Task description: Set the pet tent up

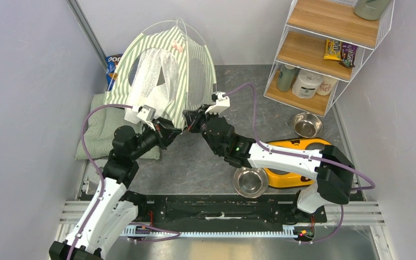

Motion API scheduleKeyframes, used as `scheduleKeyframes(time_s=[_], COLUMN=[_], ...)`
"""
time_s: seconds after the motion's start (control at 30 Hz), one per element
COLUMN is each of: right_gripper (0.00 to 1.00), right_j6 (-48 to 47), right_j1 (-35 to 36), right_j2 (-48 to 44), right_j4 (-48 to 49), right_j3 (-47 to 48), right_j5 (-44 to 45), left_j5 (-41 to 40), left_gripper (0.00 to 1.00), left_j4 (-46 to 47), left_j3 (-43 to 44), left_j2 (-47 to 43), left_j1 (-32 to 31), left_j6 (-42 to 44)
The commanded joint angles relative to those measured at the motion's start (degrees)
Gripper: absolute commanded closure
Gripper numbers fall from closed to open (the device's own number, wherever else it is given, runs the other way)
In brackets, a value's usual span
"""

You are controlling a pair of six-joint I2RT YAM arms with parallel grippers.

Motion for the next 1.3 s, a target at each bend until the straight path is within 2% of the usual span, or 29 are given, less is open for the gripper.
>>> scheduleKeyframes(time_s=[0.0, 0.57, 1.27], right_gripper=[1.0, 1.0, 1.0], right_j6=[-3.1, -5.2, -4.9], right_j1=[-3.7, -4.4, -5.4], right_j2=[-0.6, 2.8, 4.3], right_j4=[14.2, 18.2, 16.4], right_j3=[6.5, 12.6, 15.6], right_j5=[12.1, 15.3, 15.2], left_j5=[12.4, 11.5, 11.3], left_gripper=[0.98, 0.98, 0.98], left_j4=[-12.5, -15.7, -16.5], left_j3=[-2.6, -3.4, -3.2], left_j2=[-1.2, -2.3, -2.1], left_j1=[-0.9, -0.9, -0.9], left_j6=[3.2, 6.0, 6.9])
